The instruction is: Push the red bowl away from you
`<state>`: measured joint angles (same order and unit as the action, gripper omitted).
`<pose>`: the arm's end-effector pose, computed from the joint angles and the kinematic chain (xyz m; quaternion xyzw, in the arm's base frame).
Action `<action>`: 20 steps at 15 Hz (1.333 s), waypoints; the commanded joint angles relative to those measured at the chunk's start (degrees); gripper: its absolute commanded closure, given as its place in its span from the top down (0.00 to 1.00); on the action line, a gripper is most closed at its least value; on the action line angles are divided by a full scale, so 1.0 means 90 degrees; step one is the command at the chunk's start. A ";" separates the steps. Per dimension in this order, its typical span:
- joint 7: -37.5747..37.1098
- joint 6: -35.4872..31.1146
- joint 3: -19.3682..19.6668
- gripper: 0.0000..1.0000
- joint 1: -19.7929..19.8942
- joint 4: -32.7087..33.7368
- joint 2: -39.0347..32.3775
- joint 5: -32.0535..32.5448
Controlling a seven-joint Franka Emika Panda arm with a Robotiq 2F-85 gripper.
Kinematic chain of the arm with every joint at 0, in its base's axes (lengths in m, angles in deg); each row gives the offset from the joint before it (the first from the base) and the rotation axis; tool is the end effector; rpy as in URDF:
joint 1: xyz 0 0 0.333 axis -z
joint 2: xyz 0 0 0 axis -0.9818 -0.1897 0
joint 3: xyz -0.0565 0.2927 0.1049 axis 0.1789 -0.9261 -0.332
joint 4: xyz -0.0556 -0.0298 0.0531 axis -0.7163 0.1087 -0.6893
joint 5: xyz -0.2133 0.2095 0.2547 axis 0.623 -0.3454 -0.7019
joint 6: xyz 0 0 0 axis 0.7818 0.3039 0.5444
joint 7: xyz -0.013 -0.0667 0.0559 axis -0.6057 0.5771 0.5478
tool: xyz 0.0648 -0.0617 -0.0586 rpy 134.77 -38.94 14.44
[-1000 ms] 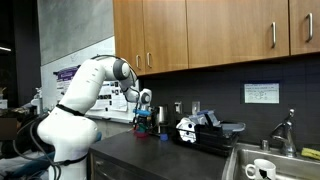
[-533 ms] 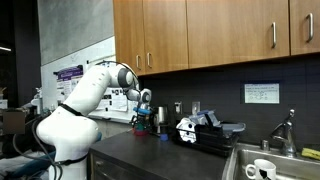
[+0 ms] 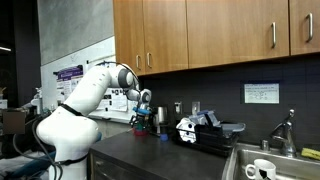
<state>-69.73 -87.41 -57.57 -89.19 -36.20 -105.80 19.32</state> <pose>0.6384 0.2308 0.3044 -0.9524 -0.2513 0.1444 0.0948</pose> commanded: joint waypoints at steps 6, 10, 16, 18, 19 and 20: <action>-0.0675 -0.0892 -0.0072 1.00 -0.0015 -0.2416 0.1659 -0.0500; -0.1108 -0.1584 -0.0209 1.00 -0.0149 -0.3809 0.2562 -0.0802; -0.1913 -0.2339 -0.0435 1.00 -0.0428 -0.6023 0.4343 -0.0946; -0.2186 -0.2421 -0.0484 1.00 -0.0488 -0.6702 0.5019 -0.0899; -0.2290 -0.2448 -0.0505 1.00 -0.0512 -0.7018 0.5360 -0.0896; -0.2361 -0.2429 -0.0522 1.00 -0.0542 -0.7321 0.5710 -0.0927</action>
<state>-88.16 -107.79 -61.82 -93.25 -92.33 -65.74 11.93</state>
